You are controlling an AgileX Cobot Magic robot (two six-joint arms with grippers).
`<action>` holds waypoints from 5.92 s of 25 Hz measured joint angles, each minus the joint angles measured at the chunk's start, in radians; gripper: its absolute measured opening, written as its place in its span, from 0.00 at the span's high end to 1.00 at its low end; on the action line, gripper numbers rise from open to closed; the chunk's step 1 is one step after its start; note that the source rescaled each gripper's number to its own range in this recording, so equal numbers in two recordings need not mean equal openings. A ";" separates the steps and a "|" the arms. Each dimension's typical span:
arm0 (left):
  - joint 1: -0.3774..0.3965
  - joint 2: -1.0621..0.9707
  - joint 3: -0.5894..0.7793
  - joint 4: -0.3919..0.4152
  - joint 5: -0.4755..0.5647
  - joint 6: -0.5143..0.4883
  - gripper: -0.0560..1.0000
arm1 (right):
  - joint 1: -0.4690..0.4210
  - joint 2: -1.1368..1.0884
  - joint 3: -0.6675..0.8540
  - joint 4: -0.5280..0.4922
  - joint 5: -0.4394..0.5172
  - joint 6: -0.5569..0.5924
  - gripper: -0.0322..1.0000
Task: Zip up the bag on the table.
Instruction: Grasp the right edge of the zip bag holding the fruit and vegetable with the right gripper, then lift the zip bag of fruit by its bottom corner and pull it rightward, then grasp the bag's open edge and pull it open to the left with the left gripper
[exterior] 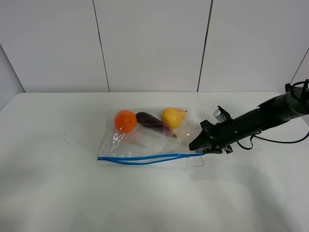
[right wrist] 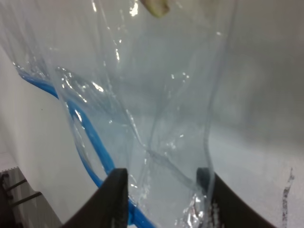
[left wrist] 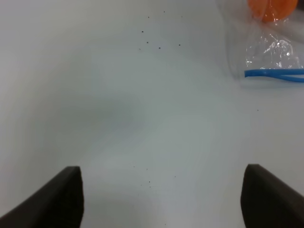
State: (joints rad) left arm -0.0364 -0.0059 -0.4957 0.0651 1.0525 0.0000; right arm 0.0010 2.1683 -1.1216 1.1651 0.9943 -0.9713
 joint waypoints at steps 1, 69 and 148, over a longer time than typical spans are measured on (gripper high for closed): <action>0.000 0.000 0.000 0.000 0.000 0.000 0.03 | 0.000 0.000 0.000 0.000 0.000 0.000 0.61; 0.000 0.000 0.000 0.000 0.000 0.000 0.03 | -0.023 -0.083 0.000 0.212 0.213 0.164 0.97; -0.791 1.878 -0.651 -0.501 -1.257 1.226 0.24 | -0.023 -0.083 0.000 0.305 0.213 0.202 0.97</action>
State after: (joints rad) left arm -0.8272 1.8717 -1.1466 -0.4363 -0.2049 1.2264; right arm -0.0222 2.0854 -1.1216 1.4699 1.2076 -0.7696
